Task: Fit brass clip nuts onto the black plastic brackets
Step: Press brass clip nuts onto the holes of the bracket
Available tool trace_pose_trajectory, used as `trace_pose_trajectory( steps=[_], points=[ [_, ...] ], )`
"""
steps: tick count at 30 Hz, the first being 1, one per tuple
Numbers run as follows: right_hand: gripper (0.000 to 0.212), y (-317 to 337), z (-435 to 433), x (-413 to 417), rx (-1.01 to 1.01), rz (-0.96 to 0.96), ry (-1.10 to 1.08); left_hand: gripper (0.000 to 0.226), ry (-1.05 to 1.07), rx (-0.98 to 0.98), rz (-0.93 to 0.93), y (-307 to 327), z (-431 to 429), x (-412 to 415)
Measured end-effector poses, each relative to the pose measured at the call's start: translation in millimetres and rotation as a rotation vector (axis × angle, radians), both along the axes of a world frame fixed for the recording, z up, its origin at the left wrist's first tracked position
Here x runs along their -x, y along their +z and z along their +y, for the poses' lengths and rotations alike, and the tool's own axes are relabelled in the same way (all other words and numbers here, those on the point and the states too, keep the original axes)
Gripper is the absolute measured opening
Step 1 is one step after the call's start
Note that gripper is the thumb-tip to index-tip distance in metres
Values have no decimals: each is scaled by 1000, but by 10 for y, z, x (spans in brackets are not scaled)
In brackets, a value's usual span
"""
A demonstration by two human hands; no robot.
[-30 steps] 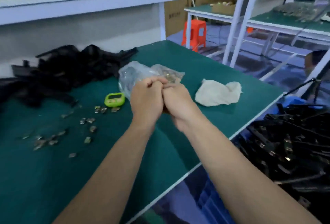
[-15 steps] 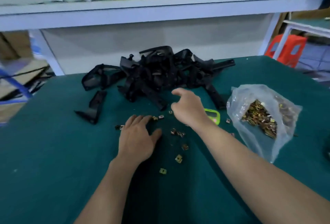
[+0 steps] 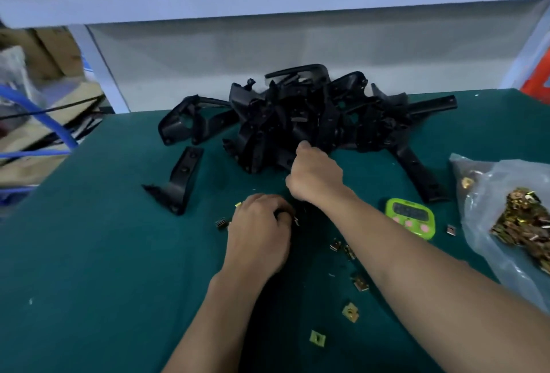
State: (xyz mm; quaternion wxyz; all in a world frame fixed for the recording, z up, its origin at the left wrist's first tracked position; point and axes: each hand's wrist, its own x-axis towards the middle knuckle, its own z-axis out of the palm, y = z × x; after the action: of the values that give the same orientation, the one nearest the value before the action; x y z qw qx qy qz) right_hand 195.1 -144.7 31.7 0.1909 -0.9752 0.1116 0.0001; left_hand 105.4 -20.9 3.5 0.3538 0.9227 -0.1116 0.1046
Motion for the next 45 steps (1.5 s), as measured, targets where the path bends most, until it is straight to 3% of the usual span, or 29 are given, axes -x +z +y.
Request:
trace_pose_trajectory(
  steps=[4, 8, 11, 15, 19, 22, 28, 31, 36, 40, 45],
  points=[
    [62, 63, -239, 319, 35, -254, -130, 21, -48, -34, -39, 4, -19, 26],
    [42, 125, -450, 852, -42, -438, -168, 17, -102, -51, -19, 18, -21, 43],
    [30, 60, -539, 1273, -97, -421, -164, 10, -43, -25, -10, 43, -46, 69],
    [33, -88, -680, 1603, -18, -420, -183, 9, 107, 76, -63, 68, -91, 164],
    [31, -140, -736, 1668, -90, -410, -218, 30, 120, -177, -98, 41, -117, 307],
    [29, -168, -707, 1666, -157, -418, -226, 42, 13, -247, -119, 57, -144, 408],
    [25, -198, -732, 1646, -222, -371, -236, 26, -237, -271, -88, 16, -350, 448],
    [27, -193, -781, 1620, -214, -391, -241, 14, -197, -236, -101, 6, -382, 383],
    [28, -175, -826, 1554, -219, -380, -262, 29, -185, -225, -129, -20, -376, 375],
    [26, -173, -812, 1546, -230, -385, -238, 17, -274, -206, -88, -29, -407, 412],
    [26, -160, -809, 1603, -241, -398, -211, 8, -143, -87, -95, 33, -398, 472]
  ],
)
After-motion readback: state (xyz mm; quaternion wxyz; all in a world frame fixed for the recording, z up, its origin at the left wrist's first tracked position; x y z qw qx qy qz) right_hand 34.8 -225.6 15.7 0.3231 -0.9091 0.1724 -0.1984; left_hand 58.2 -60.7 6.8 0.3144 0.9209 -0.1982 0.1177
